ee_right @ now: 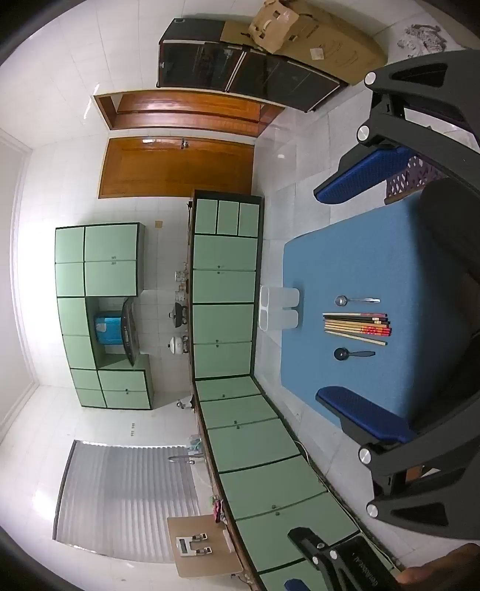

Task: Organize utensils

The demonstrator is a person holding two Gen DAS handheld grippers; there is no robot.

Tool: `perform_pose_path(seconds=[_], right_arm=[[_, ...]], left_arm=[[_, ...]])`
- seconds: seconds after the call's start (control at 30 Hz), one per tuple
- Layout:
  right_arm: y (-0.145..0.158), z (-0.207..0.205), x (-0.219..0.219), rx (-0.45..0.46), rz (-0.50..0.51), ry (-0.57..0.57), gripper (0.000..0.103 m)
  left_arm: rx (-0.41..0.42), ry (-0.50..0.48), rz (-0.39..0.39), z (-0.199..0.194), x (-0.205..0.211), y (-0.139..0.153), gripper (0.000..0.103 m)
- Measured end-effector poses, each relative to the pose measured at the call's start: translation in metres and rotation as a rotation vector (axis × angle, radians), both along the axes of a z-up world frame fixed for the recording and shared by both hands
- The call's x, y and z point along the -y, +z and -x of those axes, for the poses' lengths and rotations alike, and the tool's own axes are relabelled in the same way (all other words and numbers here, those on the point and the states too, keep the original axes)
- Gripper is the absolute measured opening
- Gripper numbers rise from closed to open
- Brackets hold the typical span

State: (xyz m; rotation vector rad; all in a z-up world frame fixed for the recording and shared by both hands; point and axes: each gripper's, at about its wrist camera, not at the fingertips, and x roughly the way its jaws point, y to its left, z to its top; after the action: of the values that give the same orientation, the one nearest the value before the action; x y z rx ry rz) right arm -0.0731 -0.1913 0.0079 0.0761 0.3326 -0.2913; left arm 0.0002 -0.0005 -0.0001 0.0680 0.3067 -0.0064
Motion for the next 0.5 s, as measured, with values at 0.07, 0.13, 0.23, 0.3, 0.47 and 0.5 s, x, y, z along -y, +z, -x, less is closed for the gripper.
perform_pose_path(seconds=[0.07,0.13,0.23,0.3,0.47,0.5], right_arm=[[0.0,0.0002,0.0005,0.001,-0.009,0.001,0.097],[0.0004,0.0008,0.0001,0.002,-0.007,0.001,0.097],[0.0005,0.001,0.0,0.0,-0.007,0.004,0.097],[0.0007,0.0014,0.0,-0.001,-0.006,0.005,0.097],[0.0001,0.001,-0.0001,-0.002,-0.007,0.002,0.097],[0.0002,0.0014,-0.0004,-0.001,-0.006,0.002,0.097]], left_arm=[[0.003,0.0,0.001,0.0,0.0001,-0.0001,0.098],[0.002,0.002,0.0,-0.0006,0.0006,-0.0006,0.098],[0.0,-0.004,0.0,-0.0019,0.0025,-0.0014,0.098],[0.002,0.0,0.008,-0.0007,0.0005,0.0001,0.098],[0.005,0.002,0.009,-0.0013,-0.0024,0.0028,0.098],[0.006,0.002,0.009,-0.0015,-0.0026,0.0031,0.098]])
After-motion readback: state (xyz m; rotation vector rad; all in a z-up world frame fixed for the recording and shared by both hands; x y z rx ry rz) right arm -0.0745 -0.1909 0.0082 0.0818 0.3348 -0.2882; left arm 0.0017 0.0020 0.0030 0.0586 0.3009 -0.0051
